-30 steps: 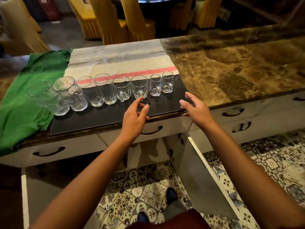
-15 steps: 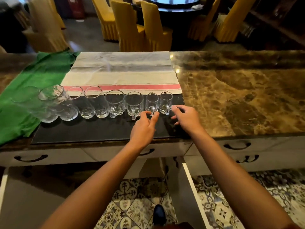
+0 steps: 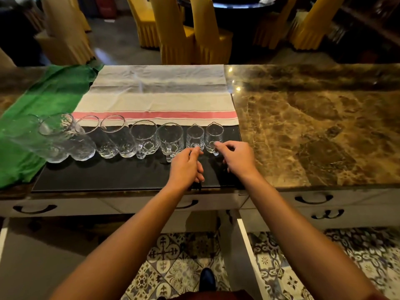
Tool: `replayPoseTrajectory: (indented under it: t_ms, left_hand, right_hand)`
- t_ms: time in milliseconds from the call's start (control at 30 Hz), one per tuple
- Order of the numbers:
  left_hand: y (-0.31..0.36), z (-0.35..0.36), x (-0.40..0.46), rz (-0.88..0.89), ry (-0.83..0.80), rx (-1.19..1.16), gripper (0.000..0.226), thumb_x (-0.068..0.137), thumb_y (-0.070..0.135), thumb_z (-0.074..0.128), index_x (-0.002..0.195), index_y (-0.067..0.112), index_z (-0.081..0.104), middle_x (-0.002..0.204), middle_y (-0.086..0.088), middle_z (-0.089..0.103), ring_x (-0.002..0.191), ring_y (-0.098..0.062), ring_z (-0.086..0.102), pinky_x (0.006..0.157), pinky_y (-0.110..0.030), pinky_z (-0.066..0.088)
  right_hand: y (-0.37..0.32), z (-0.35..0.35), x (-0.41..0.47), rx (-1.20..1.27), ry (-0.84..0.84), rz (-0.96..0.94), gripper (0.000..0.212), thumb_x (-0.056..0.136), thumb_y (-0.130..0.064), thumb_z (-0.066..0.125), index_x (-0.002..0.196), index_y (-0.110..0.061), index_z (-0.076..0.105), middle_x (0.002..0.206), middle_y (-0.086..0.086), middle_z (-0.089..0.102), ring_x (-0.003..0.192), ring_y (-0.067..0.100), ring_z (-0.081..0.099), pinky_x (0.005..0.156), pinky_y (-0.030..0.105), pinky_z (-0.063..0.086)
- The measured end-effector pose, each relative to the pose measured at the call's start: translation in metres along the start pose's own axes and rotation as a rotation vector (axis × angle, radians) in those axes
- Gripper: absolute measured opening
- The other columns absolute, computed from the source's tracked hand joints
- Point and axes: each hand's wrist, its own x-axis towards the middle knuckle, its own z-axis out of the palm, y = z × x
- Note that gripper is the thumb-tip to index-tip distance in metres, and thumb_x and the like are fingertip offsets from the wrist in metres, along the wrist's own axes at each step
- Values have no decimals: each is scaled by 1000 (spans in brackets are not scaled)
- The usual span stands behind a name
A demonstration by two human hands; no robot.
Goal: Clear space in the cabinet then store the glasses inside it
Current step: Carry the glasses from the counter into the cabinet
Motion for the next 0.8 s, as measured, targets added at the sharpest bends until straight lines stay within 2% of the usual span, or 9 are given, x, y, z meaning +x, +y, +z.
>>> replayPoseTrajectory:
  t_ms: [100, 233, 333, 467, 567, 667, 800]
  left_hand:
    - [4, -1, 2, -62, -62, -103, 38, 110, 32, 36, 110, 4, 63, 64, -12, 64, 50, -24, 65, 42, -25, 49]
    - [11, -3, 2, -157, -120, -211, 41, 108, 38, 39, 104, 4, 61, 76, -16, 72, 55, -27, 69, 43, -26, 51]
    - [11, -6, 1, -212, -149, -216, 46, 106, 45, 42, 102, 5, 62, 89, -14, 77, 55, -28, 70, 41, -26, 49]
    - [11, -10, -3, -210, -111, -223, 44, 106, 43, 43, 100, 4, 63, 88, -14, 78, 51, -24, 68, 41, -25, 49]
    - [11, -11, -7, -224, -105, -267, 41, 106, 39, 44, 97, 4, 64, 89, -16, 77, 61, -29, 73, 47, -27, 55]
    - [12, -11, -12, -220, -80, -296, 41, 106, 36, 47, 95, 2, 65, 85, -21, 76, 71, -37, 75, 52, -32, 59]
    - [13, -10, -25, -158, -53, -301, 42, 106, 34, 47, 90, 0, 66, 78, -25, 74, 69, -38, 74, 51, -32, 58]
  right_hand:
    - [2, 1, -1, -6, 7, -10, 31, 92, -41, 68, 71, -19, 75, 45, -10, 58, 39, 5, 50, 51, 28, 42]
    - [-1, 2, 0, 142, -60, 102, 29, 93, -31, 68, 78, -7, 74, 52, 6, 61, 38, 15, 49, 41, 25, 39]
    - [-4, 5, 1, 308, -95, 189, 25, 95, -20, 66, 81, 0, 68, 68, 12, 64, 52, 22, 62, 42, 26, 47]
    - [-5, 5, -1, 389, -109, 236, 27, 95, -21, 66, 79, 0, 66, 72, 12, 62, 59, 24, 66, 49, 29, 56]
    - [-7, 2, -1, 391, -138, 264, 28, 95, -25, 67, 79, -2, 68, 72, 11, 64, 61, 23, 67, 54, 30, 59]
    - [-9, 0, -1, 379, -182, 281, 26, 96, -23, 66, 80, -3, 68, 77, 9, 66, 63, 22, 68, 52, 30, 58]
    - [-5, -3, -5, 356, -158, 253, 24, 95, -19, 66, 79, -2, 68, 81, 11, 66, 68, 27, 69, 57, 31, 59]
